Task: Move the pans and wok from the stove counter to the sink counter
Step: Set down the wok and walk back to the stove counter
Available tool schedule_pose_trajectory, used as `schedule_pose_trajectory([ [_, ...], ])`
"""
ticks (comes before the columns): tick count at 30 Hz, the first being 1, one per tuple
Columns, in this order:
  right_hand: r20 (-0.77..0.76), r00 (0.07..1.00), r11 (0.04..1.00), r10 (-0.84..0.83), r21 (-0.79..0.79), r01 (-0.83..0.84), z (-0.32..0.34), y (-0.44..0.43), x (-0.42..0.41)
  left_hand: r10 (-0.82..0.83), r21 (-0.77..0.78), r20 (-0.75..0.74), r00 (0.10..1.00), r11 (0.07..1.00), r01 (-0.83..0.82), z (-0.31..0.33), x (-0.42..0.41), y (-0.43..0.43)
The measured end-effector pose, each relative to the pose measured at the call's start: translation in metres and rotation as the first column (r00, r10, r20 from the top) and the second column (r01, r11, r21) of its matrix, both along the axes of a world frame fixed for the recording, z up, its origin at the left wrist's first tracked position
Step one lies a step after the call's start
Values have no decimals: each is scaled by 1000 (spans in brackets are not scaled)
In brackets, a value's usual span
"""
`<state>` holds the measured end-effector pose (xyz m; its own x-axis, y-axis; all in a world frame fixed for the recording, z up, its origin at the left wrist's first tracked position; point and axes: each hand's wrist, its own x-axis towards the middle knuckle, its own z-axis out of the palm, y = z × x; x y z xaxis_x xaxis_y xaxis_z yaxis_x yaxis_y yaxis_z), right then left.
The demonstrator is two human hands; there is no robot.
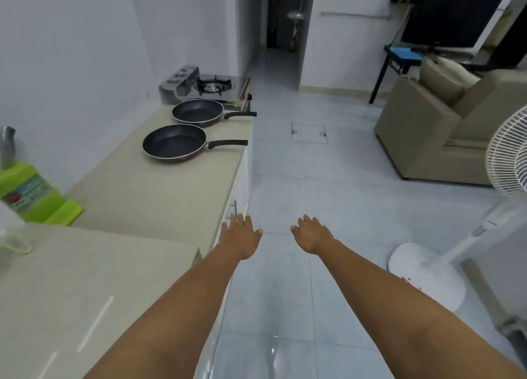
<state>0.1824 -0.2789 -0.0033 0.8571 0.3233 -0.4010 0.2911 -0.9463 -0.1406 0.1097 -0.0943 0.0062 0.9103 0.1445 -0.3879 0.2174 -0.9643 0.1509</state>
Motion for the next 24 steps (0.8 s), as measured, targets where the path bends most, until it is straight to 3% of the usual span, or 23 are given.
schedule_pose_trajectory([
  [24, -16, 994, 994, 104, 19, -104, -26, 84, 483, 99, 15, -1, 995, 995, -99, -29, 482, 55],
])
